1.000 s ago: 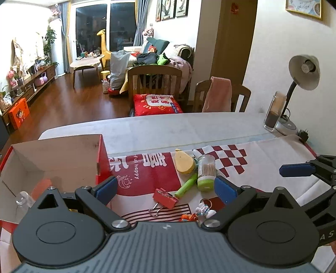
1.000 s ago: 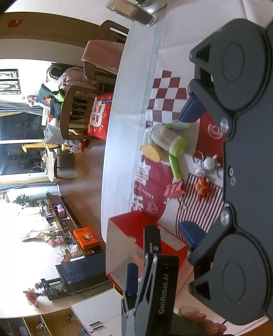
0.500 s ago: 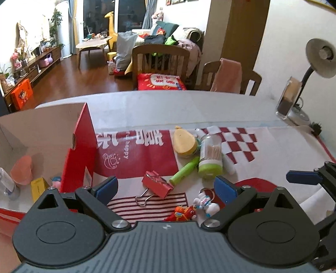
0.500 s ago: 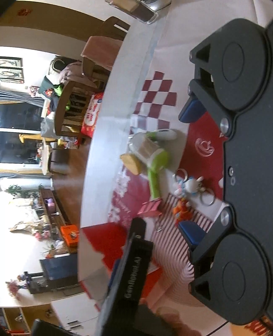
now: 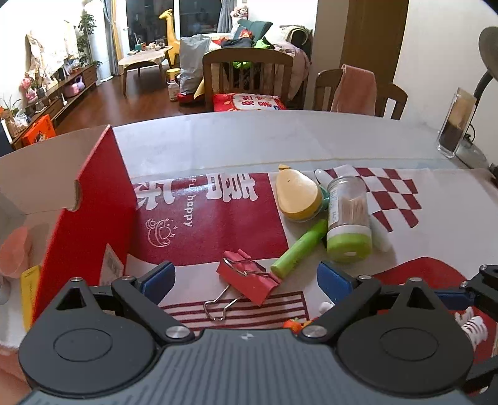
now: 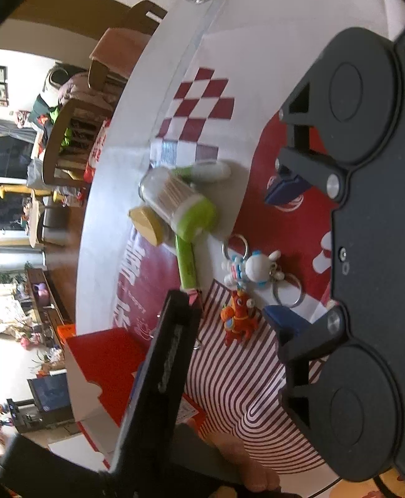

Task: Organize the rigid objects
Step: 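Grasp the red binder clip with the left tool while the right tool grasps the white cartoon keychain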

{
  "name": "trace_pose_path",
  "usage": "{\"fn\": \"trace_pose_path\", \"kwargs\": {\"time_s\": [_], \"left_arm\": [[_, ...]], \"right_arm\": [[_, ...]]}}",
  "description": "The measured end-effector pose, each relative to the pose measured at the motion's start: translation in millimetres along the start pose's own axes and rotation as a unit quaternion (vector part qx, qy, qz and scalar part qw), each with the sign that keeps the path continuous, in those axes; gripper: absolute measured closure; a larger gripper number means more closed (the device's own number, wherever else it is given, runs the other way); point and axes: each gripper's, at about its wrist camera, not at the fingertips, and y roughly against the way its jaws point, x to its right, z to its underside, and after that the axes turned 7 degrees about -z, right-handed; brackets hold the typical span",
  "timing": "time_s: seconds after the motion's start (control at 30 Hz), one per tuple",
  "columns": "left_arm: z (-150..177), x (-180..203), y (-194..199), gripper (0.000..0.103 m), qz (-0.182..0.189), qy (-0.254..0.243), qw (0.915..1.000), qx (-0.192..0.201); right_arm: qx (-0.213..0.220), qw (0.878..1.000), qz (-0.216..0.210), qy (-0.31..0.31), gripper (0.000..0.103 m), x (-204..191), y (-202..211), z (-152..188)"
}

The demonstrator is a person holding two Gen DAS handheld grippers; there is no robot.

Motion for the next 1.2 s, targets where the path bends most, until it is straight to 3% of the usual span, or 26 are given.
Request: {"fn": "trace_pose_path", "kwargs": {"time_s": [0.13,0.27,0.53,0.63,0.87,1.1,1.13,1.17,1.2], "left_arm": [[1,1,-12,0.005,0.001,-0.016,0.9999,0.002],[2,2,-17,0.009,0.013,-0.032,0.9994,0.002],[4,1,-33,0.027,0.026,-0.038,0.9988,-0.016],[3,-1,-40,0.039,0.033,-0.029,0.9987,-0.024],[5,1,-41,0.045,0.029,-0.038,0.9987,-0.018],[5,2,-36,0.047,0.021,-0.036,0.9989,-0.020],[6,1,-34,0.050,0.021,-0.033,0.9990,-0.020],[6,0,-31,0.060,0.015,-0.030,0.9993,-0.014],[5,-2,-29,0.060,0.016,-0.027,0.9994,-0.013]], "right_arm": [[-0.014,1.000,-0.005,0.008,0.050,0,-13,-2],[-0.024,1.000,-0.010,0.007,0.069,1,-21,-5],[-0.030,0.999,-0.015,0.012,0.068,-1,-32,-9],[-0.030,0.999,-0.015,0.013,0.068,-1,-33,-11],[-0.028,0.999,-0.006,0.019,0.076,-5,-36,-14],[-0.032,0.999,0.004,0.009,0.077,-4,-34,-16],[-0.032,0.999,0.006,0.004,0.077,-4,-33,-16],[-0.031,0.999,0.007,-0.001,0.077,-3,-31,-16],[-0.030,0.999,0.008,-0.006,0.077,-3,-29,-17]]}}
